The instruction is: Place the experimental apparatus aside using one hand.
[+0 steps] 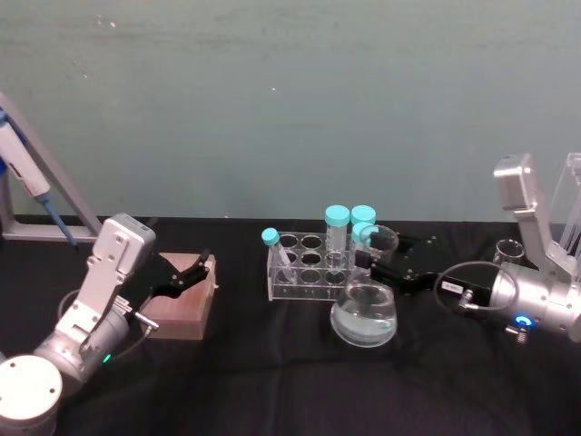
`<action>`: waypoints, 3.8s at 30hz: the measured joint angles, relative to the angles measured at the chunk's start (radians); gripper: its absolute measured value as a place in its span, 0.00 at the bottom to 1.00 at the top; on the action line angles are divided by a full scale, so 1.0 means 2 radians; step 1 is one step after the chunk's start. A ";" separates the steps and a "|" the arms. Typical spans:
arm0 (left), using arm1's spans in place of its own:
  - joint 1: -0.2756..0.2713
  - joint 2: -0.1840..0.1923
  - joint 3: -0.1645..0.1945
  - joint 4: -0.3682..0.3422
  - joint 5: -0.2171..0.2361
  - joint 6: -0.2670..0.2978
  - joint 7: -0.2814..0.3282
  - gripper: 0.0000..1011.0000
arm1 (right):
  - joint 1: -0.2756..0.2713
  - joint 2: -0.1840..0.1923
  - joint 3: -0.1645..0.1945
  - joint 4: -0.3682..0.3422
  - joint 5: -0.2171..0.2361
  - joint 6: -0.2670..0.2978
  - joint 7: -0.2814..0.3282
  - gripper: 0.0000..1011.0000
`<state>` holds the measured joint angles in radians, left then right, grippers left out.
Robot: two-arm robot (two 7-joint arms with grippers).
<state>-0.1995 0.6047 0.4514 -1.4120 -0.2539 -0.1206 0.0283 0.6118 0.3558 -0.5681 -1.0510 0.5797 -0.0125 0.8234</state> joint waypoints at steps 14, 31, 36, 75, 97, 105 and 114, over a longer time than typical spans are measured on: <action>0.000 0.000 0.000 0.000 0.000 0.000 0.000 0.99 | -0.024 0.029 0.027 -0.023 0.008 0.001 -0.049 0.45; 0.000 0.000 0.000 0.000 0.000 0.000 0.000 0.99 | -0.025 0.041 0.059 -0.010 -0.013 0.000 -0.098 0.45; 0.000 0.000 0.000 0.000 0.000 0.000 0.000 0.99 | -0.033 0.045 0.070 -0.016 -0.015 0.005 -0.107 0.45; 0.000 0.000 0.000 0.000 0.000 0.000 0.000 0.99 | -0.155 0.019 0.143 -0.167 -0.057 0.032 -0.273 0.45; 0.000 0.000 0.000 0.000 0.000 0.000 0.000 0.99 | -0.190 -0.011 0.166 -0.220 -0.121 0.076 -0.360 0.45; 0.000 0.000 0.000 0.000 0.000 0.000 0.000 0.99 | -0.190 -0.021 0.180 -0.212 -0.139 0.080 -0.380 0.45; 0.000 0.000 0.000 0.000 0.000 0.000 0.000 0.99 | -0.189 -0.032 0.194 -0.200 -0.150 0.084 -0.389 0.45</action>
<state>-0.1995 0.6047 0.4513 -1.4120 -0.2539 -0.1205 0.0282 0.2343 0.2919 -0.1793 -1.4517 0.2796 0.1564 0.0445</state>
